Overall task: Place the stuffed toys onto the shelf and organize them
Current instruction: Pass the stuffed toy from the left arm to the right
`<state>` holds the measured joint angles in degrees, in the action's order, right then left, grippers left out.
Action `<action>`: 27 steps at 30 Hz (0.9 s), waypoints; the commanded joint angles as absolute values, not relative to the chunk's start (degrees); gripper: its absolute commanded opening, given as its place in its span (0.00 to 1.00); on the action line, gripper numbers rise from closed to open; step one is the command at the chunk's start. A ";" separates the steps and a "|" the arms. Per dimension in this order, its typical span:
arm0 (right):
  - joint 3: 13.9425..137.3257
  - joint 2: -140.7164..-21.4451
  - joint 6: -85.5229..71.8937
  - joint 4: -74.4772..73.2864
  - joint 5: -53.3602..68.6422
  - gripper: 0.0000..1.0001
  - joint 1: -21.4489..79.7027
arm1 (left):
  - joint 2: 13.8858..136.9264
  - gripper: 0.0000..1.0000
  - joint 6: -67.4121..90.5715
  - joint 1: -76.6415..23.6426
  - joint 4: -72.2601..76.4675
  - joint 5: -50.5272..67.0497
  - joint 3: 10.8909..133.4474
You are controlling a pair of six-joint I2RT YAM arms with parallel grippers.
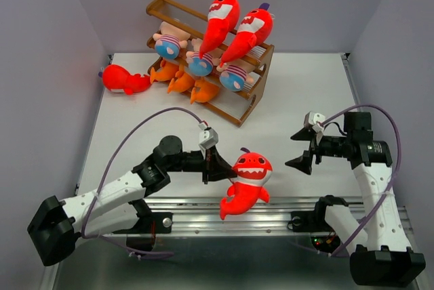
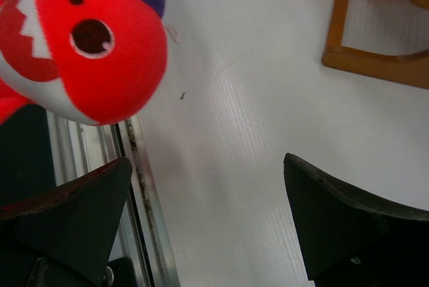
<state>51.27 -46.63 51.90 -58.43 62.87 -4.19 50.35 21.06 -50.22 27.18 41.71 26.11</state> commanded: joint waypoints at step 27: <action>51.68 -51.15 49.66 -56.07 77.52 0.63 3.52 | 72.94 0.00 21.27 -55.11 48.77 42.63 39.90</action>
<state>51.79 -51.99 54.50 -62.30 76.29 2.28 72.14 20.88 -53.80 41.56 41.36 36.53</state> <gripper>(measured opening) 0.747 0.084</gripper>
